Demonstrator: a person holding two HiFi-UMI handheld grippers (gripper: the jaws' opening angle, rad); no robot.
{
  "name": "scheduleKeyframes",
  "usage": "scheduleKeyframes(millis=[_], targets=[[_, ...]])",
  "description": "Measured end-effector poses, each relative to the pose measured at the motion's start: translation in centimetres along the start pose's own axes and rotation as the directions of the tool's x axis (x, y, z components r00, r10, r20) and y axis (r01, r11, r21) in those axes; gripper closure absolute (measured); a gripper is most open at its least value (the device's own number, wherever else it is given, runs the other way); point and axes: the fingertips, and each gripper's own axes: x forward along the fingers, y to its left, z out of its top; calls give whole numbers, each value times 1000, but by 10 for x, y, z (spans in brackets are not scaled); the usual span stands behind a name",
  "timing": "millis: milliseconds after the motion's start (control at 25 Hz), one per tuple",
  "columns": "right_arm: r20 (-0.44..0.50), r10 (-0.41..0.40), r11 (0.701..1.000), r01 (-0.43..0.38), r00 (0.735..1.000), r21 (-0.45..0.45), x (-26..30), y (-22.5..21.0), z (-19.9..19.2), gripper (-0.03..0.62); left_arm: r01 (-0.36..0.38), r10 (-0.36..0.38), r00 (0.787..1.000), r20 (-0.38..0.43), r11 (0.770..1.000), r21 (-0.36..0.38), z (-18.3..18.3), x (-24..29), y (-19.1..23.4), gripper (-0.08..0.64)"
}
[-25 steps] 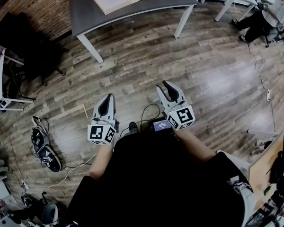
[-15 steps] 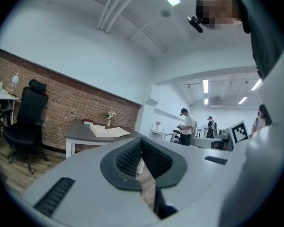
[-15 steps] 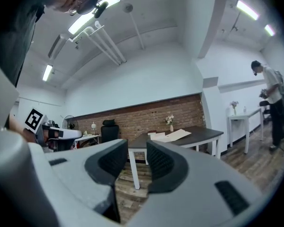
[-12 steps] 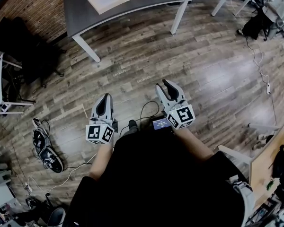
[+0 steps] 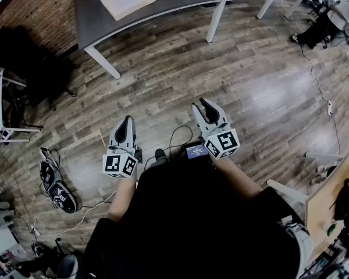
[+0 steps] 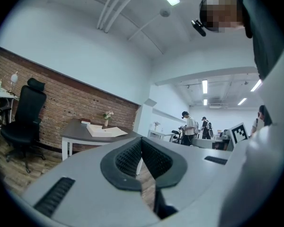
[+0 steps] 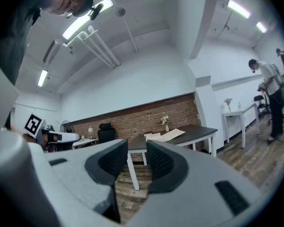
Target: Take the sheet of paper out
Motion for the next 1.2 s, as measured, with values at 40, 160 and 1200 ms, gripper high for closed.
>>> scheduleKeyframes(millis=[40, 160, 1200], targets=[[6, -4, 1000, 4, 1000, 11, -1, -3, 2, 465, -1, 1, 1000, -2, 1000, 5, -1, 2, -3, 565], [24, 12, 1000, -12, 1000, -6, -2, -7, 9, 465, -13, 13, 1000, -1, 1000, 9, -5, 7, -10, 565], [-11, -34, 999, 34, 999, 13, 25, -101, -16, 465, -1, -5, 999, -50, 991, -134, -42, 108, -4, 565]])
